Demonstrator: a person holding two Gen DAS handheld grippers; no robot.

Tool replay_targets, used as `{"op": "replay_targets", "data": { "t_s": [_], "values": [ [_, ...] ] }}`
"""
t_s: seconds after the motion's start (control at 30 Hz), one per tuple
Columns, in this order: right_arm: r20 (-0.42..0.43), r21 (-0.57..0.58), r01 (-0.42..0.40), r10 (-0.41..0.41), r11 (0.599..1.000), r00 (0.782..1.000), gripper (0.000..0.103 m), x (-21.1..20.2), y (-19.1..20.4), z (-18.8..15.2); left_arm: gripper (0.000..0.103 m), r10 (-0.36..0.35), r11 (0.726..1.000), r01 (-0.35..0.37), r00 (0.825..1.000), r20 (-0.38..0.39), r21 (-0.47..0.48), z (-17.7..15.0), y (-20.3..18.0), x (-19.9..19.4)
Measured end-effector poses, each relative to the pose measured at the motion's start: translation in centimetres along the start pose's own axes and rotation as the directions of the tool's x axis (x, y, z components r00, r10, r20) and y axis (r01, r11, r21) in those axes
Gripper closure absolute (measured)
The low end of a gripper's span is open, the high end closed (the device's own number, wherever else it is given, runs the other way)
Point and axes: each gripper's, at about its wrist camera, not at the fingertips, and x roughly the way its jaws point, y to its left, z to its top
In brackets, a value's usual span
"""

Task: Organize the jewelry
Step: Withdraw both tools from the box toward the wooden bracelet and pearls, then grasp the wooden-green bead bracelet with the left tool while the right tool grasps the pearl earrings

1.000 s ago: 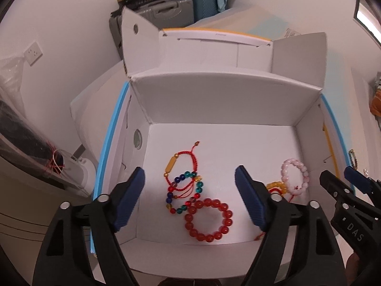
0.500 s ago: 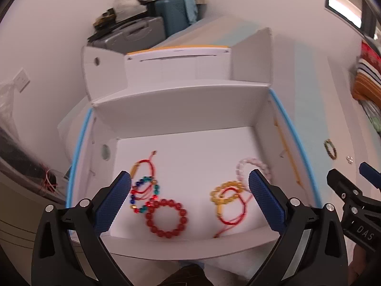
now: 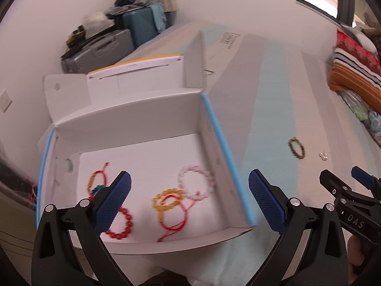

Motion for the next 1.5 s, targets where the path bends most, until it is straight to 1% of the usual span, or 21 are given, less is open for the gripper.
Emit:
{"op": "replay_targets", "data": {
  "t_s": [0.2, 0.33, 0.5, 0.6, 0.87, 1.03, 1.17, 1.3, 1.37, 1.47, 1.5],
  "values": [
    [0.010, 0.042, -0.004, 0.003, 0.999, 1.000, 0.010, 0.3, -3.4, 0.3, 0.006, -0.049, 0.998, 0.049, 0.999, -0.003, 0.044, 0.8, -4.4, 0.9],
    [0.005, 0.081, 0.009, -0.009, 0.997, 1.000, 0.010, 1.5, -6.7, 0.2, 0.006, -0.075, 0.994, 0.076, 0.997, -0.010, 0.073, 1.2, -7.4, 1.9],
    [-0.017, 0.137, 0.015, -0.013, 0.990, 1.000, 0.010, 3.1, -10.8, 0.5, 0.006, -0.104, 0.990, 0.107, 0.994, -0.036, 0.094, 1.4, -10.8, 4.3],
    [-0.023, 0.155, 0.018, -0.015, 0.988, 1.000, 0.010, 3.8, -12.2, 0.8, 0.006, -0.116, 0.987, 0.121, 0.992, -0.049, 0.104, 1.5, -12.2, 5.6],
    [-0.066, 0.179, 0.023, -0.011, 0.984, 0.998, 0.026, 6.9, -14.7, 1.8, 0.006, -0.158, 0.979, 0.169, 0.983, -0.097, 0.117, 2.3, -16.0, 9.8],
    [-0.096, 0.200, 0.021, -0.002, 0.979, 0.995, 0.034, 9.3, -15.9, 2.6, 0.006, -0.159, 0.977, 0.174, 0.979, -0.129, 0.119, 2.9, -17.9, 13.0],
    [-0.131, 0.209, 0.036, -0.008, 0.977, 0.991, 0.042, 11.5, -16.8, 2.8, 0.006, -0.156, 0.975, 0.178, 0.974, -0.164, 0.130, 3.2, -19.0, 15.7],
    [-0.155, 0.217, 0.044, -0.010, 0.975, 0.988, 0.050, 13.2, -17.4, 2.9, 0.006, -0.150, 0.976, 0.173, 0.974, -0.169, 0.134, 3.8, -20.1, 17.4],
    [-0.164, 0.227, 0.035, 0.002, 0.973, 0.986, 0.053, 13.9, -17.6, 2.9, 0.006, -0.153, 0.974, 0.178, 0.972, -0.176, 0.137, 3.9, -20.5, 18.1],
    [-0.170, 0.221, 0.037, 0.001, 0.975, 0.985, 0.056, 14.8, -17.6, 2.8, 0.007, -0.154, 0.973, 0.181, 0.971, -0.181, 0.142, 4.1, -21.2, 18.8],
    [-0.172, 0.219, 0.039, -0.001, 0.975, 0.985, 0.058, 15.0, -17.7, 2.8, 0.009, -0.153, 0.972, 0.181, 0.971, -0.183, 0.147, 4.1, -21.5, 18.9]
  ]
}}
